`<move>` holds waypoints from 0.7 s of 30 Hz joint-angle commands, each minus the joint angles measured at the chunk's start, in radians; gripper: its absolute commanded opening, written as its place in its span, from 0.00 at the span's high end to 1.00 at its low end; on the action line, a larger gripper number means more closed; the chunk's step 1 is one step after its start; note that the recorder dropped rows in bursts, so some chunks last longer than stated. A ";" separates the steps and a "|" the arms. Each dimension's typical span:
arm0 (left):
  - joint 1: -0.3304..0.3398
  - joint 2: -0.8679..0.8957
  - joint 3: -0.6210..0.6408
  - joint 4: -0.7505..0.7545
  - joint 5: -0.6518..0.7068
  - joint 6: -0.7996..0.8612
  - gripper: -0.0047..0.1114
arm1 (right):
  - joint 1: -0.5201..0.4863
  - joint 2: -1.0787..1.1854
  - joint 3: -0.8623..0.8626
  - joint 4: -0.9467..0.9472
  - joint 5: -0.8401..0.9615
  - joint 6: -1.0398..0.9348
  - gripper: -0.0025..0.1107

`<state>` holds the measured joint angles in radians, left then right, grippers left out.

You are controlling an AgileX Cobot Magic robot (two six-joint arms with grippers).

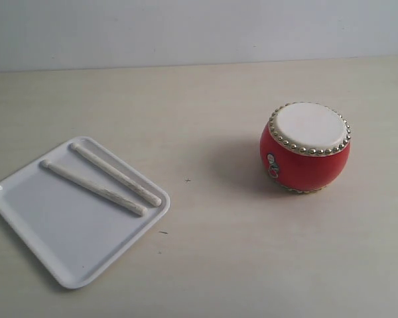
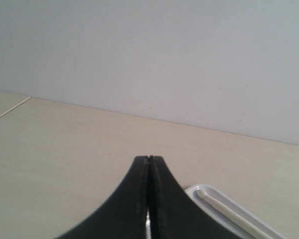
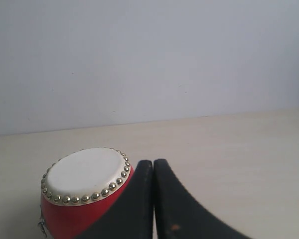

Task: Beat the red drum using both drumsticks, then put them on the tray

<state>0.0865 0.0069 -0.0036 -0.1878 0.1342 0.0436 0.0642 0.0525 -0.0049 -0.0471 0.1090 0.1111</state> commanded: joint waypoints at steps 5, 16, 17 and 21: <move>-0.004 -0.007 0.004 -0.013 0.000 0.004 0.96 | -0.006 -0.006 0.005 0.003 -0.001 -0.001 0.98; -0.004 -0.007 0.004 -0.011 0.002 0.004 0.96 | -0.006 -0.006 0.005 0.007 -0.001 -0.001 0.98; -0.004 -0.007 0.004 -0.011 0.002 0.004 0.96 | -0.006 -0.006 0.005 0.007 -0.001 -0.001 0.98; -0.004 -0.007 0.004 -0.011 0.009 0.004 0.96 | -0.006 -0.006 0.005 0.007 -0.001 -0.001 0.98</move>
<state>0.0865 0.0069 -0.0036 -0.1878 0.1385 0.0436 0.0642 0.0525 -0.0049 -0.0431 0.1090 0.1111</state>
